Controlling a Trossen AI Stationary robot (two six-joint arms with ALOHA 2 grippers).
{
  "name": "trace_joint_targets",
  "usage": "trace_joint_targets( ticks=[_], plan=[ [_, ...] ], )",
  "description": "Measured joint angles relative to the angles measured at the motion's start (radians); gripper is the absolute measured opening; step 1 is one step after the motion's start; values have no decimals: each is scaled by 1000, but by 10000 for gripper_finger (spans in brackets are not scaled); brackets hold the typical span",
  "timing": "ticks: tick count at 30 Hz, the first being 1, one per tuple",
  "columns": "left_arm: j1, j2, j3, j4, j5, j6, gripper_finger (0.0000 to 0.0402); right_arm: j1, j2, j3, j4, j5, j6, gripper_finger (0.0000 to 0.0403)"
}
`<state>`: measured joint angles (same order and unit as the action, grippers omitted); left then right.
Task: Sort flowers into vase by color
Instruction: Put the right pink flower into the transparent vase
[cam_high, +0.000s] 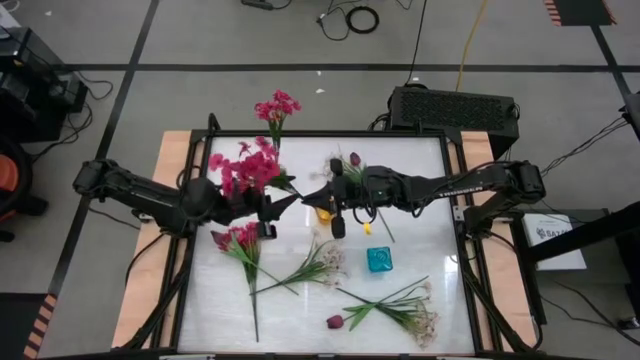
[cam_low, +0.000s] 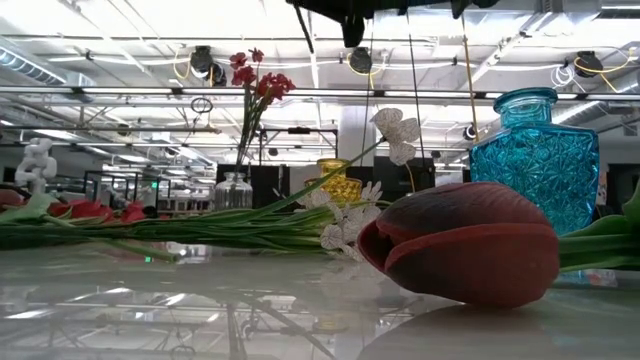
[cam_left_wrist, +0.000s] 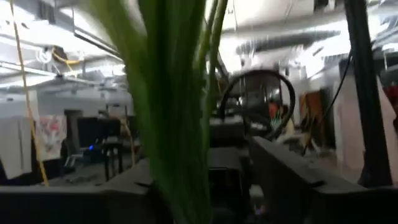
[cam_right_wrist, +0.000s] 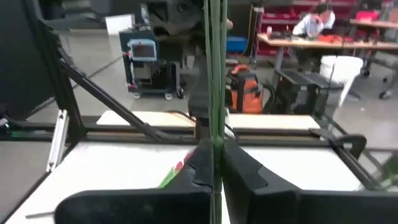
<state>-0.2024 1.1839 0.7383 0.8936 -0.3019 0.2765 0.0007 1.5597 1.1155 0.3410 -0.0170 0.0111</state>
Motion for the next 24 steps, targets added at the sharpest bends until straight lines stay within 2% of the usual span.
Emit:
trace_joint_targets(
  ticks=[3, 7, 16, 24],
  plan=[
    [0, -25, 0, -57, 0, 1, 220, -5, 0, 25, -55, 0, -3, 3],
    [0, -66, 0, -145, 0, 1, 213, -6, -1, 39, -100, -1, -6, 2],
    [-1, -170, 0, -305, -3, -35, 162, -6, -1, 39, -117, -3, -7, 1],
    [-1, -189, -1, -373, -23, -34, 98, -6, -1, 39, -116, -3, -8, 3]
  ],
)
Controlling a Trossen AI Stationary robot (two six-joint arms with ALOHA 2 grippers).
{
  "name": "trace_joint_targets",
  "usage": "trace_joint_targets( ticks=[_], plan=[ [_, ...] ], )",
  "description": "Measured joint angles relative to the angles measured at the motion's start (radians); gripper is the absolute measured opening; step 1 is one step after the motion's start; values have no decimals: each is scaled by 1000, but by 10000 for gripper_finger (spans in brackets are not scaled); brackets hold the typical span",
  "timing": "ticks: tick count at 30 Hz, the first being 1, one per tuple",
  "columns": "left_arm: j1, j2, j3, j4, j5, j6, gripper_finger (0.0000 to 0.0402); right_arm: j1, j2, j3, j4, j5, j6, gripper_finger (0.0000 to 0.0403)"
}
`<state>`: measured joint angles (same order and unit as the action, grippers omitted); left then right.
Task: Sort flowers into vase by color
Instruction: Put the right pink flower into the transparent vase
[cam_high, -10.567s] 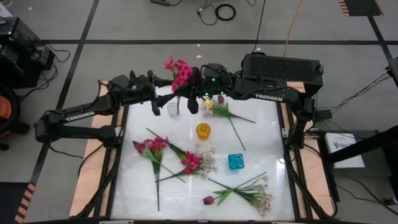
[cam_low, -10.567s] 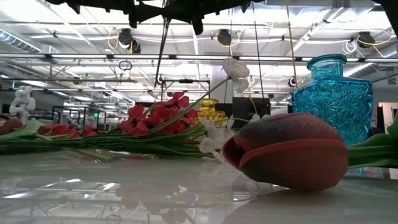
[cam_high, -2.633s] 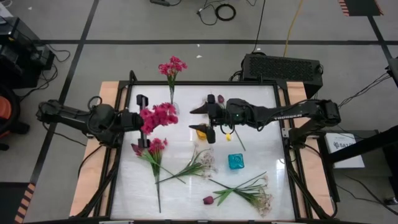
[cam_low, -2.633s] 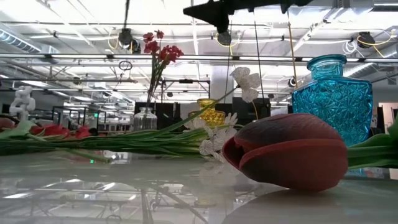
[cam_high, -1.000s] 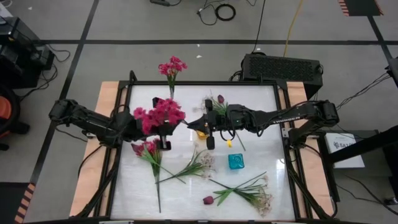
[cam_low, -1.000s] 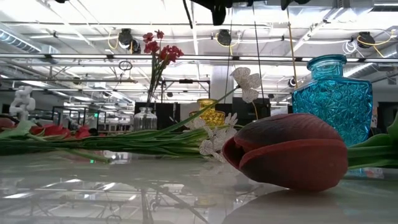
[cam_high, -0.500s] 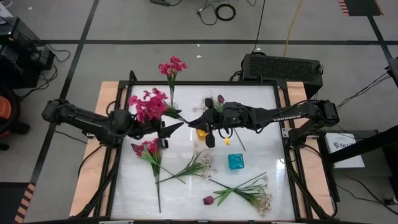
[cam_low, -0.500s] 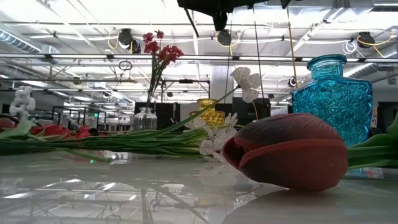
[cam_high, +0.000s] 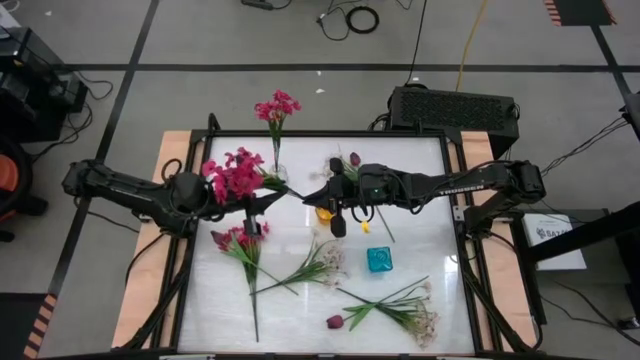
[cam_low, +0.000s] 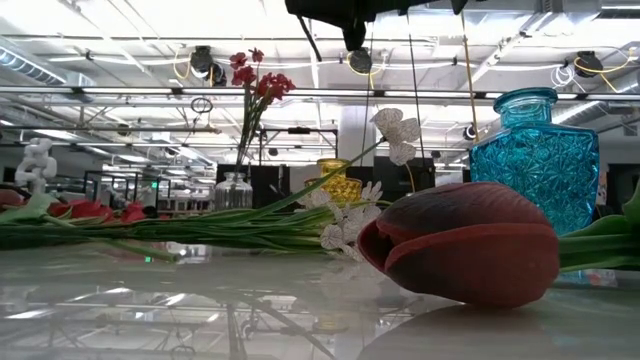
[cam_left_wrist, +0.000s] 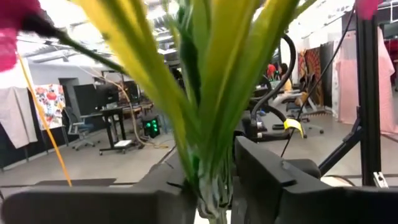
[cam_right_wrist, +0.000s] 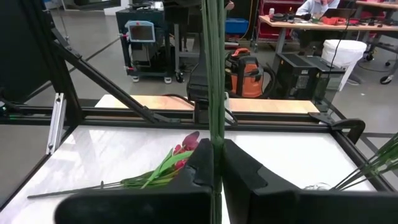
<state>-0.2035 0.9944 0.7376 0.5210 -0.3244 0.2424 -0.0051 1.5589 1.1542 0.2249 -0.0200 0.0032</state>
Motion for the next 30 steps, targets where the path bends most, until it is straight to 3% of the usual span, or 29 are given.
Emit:
trace_joint_targets(
  ticks=[5, 9, 20, 30],
  plan=[
    [1, -25, 0, -30, 0, 17, 48, 0, 0, 0, 3, -2, 0, 11],
    [1, -79, -1, -88, 0, 26, 12, 0, -1, 1, 3, -3, 21, 45],
    [69, -309, -1, -343, -31, 0, 13, -1, -1, 1, -27, -1, 29, 181],
    [191, -350, 9, -426, -32, -30, 13, -13, -1, 1, -37, 27, 13, 198]
  ],
)
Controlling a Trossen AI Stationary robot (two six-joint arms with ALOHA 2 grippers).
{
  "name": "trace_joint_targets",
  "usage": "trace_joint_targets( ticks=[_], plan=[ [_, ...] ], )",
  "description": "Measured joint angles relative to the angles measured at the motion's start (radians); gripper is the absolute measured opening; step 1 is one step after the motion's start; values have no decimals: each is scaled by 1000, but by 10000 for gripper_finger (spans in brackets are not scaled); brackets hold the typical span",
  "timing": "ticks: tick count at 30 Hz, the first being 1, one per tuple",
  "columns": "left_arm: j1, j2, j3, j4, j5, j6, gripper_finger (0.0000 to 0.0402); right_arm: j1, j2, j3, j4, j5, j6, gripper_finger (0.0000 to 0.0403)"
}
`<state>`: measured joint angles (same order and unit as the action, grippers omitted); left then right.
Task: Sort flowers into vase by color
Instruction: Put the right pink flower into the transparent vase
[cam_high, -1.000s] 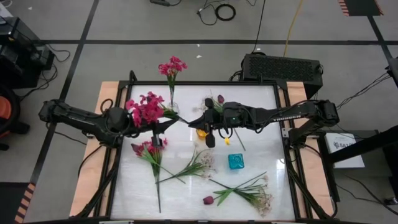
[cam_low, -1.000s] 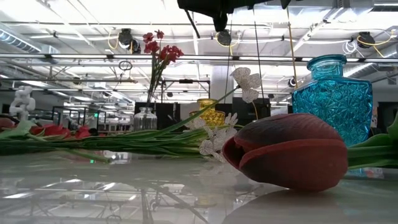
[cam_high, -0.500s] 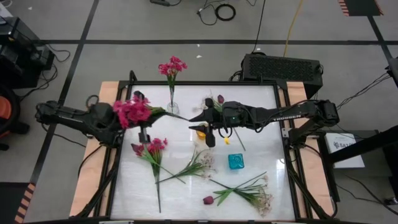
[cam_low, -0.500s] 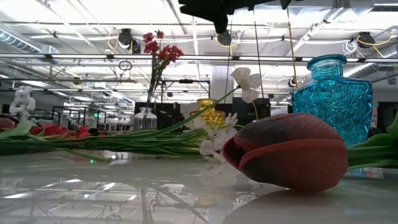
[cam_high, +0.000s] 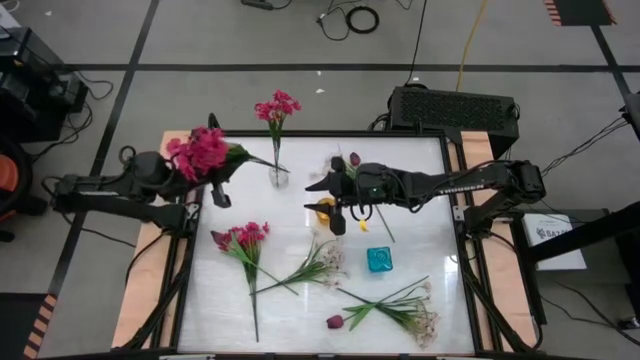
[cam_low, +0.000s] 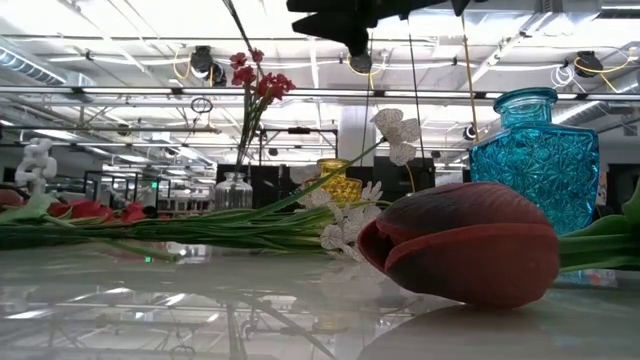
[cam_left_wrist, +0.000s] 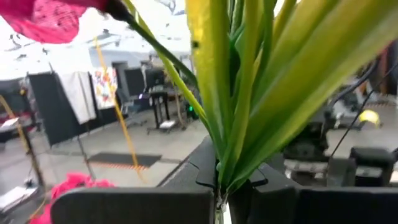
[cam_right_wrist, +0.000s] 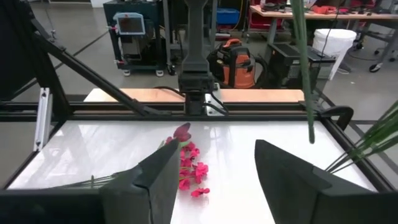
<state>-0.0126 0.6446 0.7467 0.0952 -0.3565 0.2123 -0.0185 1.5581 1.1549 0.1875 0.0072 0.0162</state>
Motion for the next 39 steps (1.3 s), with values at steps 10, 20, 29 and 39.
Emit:
trace_joint_targets(
  ticks=[10, 20, 29, 39],
  plan=[
    [103, 187, 278, -377, 30, -20, 13, -33, 0, 0, -27, 0, -2, 198],
    [220, 453, 457, -563, 96, 30, 13, -42, 0, 0, -71, -5, -2, 199],
    [229, 541, 459, -563, 93, 30, 13, -42, -30, 0, -197, -4, -2, 199],
    [249, 584, 459, -593, 47, 34, 13, -42, -67, -1, -279, -5, -2, 199]
  ],
)
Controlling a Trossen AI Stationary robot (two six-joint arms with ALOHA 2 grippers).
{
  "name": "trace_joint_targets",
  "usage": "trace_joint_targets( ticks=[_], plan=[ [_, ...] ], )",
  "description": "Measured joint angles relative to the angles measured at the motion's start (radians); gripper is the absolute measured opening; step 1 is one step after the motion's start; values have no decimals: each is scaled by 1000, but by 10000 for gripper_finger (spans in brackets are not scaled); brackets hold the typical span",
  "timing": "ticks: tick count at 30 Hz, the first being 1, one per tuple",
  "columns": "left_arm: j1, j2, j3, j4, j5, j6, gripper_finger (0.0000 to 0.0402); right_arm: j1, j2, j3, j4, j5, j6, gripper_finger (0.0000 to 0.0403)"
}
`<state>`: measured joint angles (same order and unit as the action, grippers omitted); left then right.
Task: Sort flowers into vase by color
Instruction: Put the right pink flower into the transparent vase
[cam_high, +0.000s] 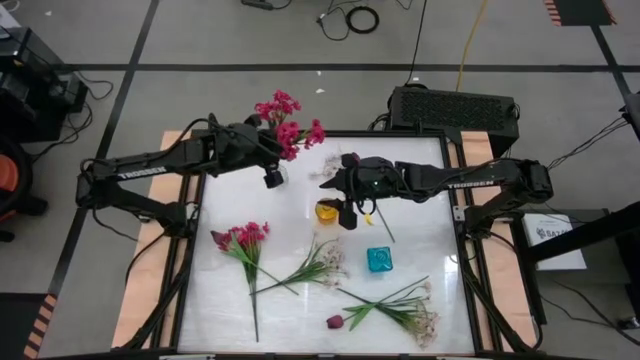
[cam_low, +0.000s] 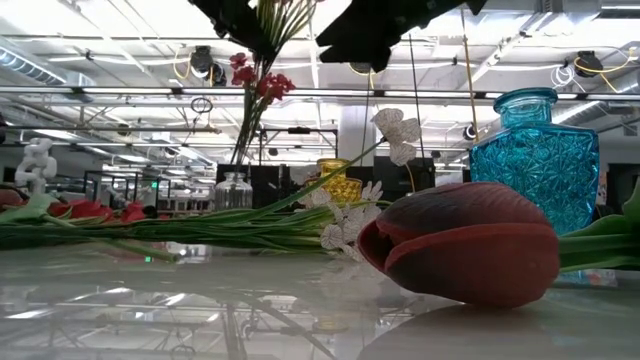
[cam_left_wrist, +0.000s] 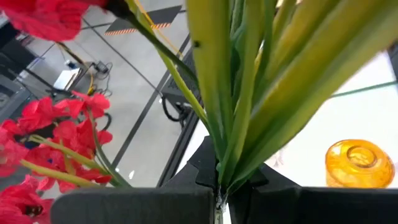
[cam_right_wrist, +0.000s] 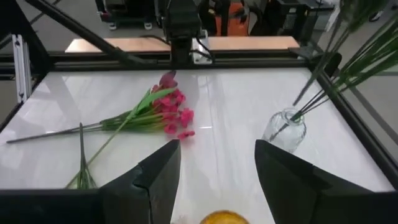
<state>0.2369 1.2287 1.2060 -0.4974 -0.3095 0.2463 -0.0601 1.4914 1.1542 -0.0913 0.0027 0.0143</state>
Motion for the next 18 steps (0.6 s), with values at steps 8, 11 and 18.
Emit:
trace_joint_targets(
  ticks=[8, 11, 18],
  plan=[
    [12, 25, 0, 4, 15, -3, 13, 0, -13, 0, -20, 0, 0, 199],
    [12, 42, 0, 0, 16, -3, 13, 0, -14, 0, -19, 0, 0, 199],
    [13, 77, 0, 7, 17, -3, 13, 0, -14, 0, -19, 0, 0, 199]
  ],
)
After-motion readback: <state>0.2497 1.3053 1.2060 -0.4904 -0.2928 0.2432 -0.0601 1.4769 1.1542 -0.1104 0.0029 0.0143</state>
